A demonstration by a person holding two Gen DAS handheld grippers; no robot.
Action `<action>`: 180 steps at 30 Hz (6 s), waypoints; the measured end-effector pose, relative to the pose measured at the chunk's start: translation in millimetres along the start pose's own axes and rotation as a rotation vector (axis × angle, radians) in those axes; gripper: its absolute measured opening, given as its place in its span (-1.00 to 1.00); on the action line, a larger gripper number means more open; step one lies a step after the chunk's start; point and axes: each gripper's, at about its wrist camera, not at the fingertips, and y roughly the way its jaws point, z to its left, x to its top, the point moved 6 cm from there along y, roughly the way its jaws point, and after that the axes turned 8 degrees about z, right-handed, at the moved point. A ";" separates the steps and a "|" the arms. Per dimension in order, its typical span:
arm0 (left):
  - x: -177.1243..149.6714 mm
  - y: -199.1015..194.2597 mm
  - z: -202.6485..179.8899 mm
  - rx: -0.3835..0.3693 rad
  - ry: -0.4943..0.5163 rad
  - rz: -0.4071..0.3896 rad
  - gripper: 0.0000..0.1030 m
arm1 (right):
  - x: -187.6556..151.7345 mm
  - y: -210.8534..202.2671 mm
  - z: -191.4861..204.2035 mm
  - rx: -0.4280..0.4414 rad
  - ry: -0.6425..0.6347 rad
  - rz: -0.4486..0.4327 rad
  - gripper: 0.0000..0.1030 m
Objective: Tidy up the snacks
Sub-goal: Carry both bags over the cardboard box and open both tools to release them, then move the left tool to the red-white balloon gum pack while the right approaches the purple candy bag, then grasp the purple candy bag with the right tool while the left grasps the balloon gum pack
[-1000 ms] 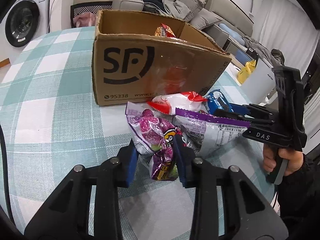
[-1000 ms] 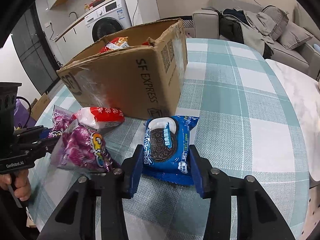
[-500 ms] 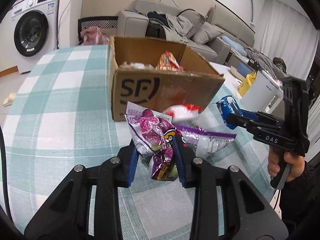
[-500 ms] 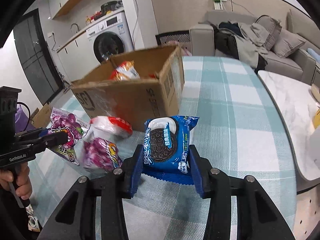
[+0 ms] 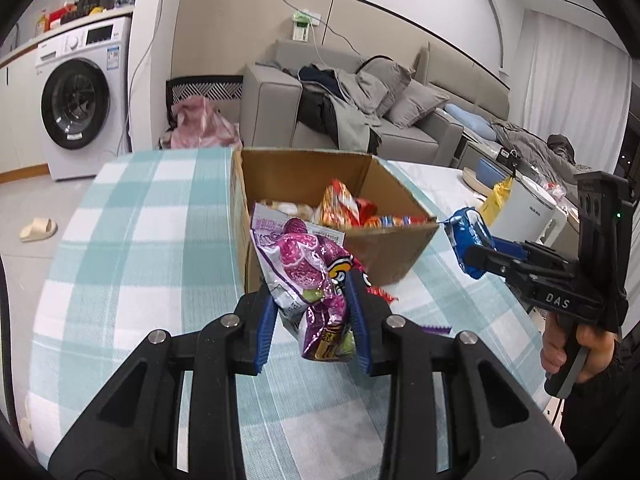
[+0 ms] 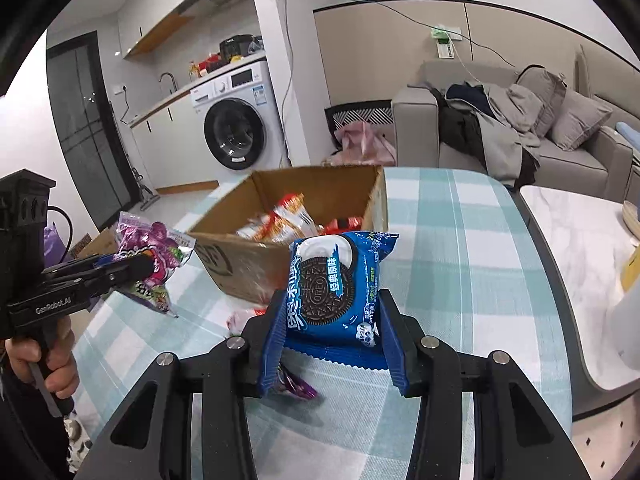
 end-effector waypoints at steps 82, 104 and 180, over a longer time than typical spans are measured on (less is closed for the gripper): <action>101.2 104.7 21.1 0.105 0.012 -0.023 0.86 | 69.0 61.8 -16.3 -0.088 0.041 -0.024 0.97; 15.1 48.2 11.4 0.155 0.007 0.047 0.99 | 14.3 28.1 5.6 -0.038 0.009 0.043 1.00; -48.9 97.5 24.7 0.140 -0.051 0.199 0.99 | -60.0 65.9 46.1 0.197 -0.017 0.210 -0.14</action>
